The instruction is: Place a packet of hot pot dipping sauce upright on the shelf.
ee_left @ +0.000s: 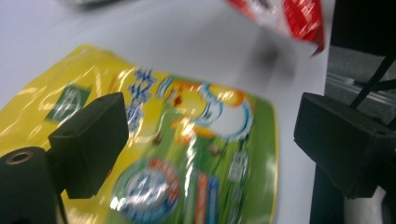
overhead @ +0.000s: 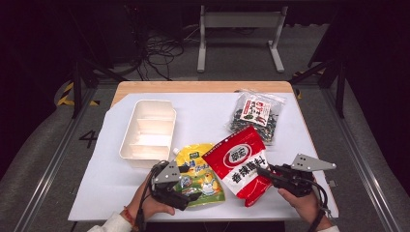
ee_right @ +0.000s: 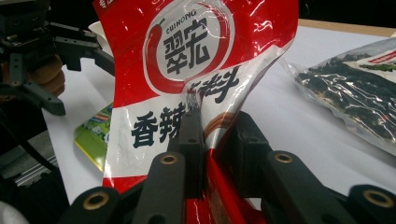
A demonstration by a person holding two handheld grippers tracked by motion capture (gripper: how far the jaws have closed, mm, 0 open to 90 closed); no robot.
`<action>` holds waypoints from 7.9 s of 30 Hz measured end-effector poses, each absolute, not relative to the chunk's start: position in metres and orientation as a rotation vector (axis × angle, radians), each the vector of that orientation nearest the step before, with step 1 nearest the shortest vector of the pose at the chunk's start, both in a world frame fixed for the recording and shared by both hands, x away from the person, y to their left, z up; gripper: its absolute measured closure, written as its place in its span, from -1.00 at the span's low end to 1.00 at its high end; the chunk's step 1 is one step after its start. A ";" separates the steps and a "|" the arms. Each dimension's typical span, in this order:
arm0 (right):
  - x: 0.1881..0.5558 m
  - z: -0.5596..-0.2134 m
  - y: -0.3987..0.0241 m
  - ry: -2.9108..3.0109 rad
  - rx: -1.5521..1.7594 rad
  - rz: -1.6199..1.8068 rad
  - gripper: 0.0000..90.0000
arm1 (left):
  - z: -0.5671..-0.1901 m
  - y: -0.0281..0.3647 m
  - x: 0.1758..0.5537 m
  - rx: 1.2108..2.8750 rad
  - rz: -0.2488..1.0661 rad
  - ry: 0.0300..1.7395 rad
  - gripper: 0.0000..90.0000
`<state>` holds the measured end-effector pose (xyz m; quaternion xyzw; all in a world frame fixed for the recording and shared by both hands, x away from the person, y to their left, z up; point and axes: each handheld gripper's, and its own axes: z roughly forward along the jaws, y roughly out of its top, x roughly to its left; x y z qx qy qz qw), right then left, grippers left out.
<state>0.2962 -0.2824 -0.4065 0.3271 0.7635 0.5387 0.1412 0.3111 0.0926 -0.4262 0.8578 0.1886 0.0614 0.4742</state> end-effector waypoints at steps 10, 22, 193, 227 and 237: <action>0.303 -0.406 -0.248 2.104 0.933 1.633 0.69 | -0.414 0.079 0.329 1.968 0.107 0.521 -0.62; 0.308 -0.406 -0.209 2.035 0.910 1.760 0.69 | -0.407 0.074 0.334 1.890 0.086 0.489 0.08; 0.296 -0.434 -0.252 2.381 1.002 1.270 -0.42 | -0.389 0.255 0.492 1.942 0.638 0.887 0.87; 0.306 -0.422 -0.267 2.201 0.976 1.198 -0.23 | -0.378 0.258 0.397 1.823 0.649 0.771 0.45; 0.313 -0.420 -0.289 2.106 1.071 1.210 0.04 | -0.377 0.256 0.367 1.844 0.626 0.724 0.13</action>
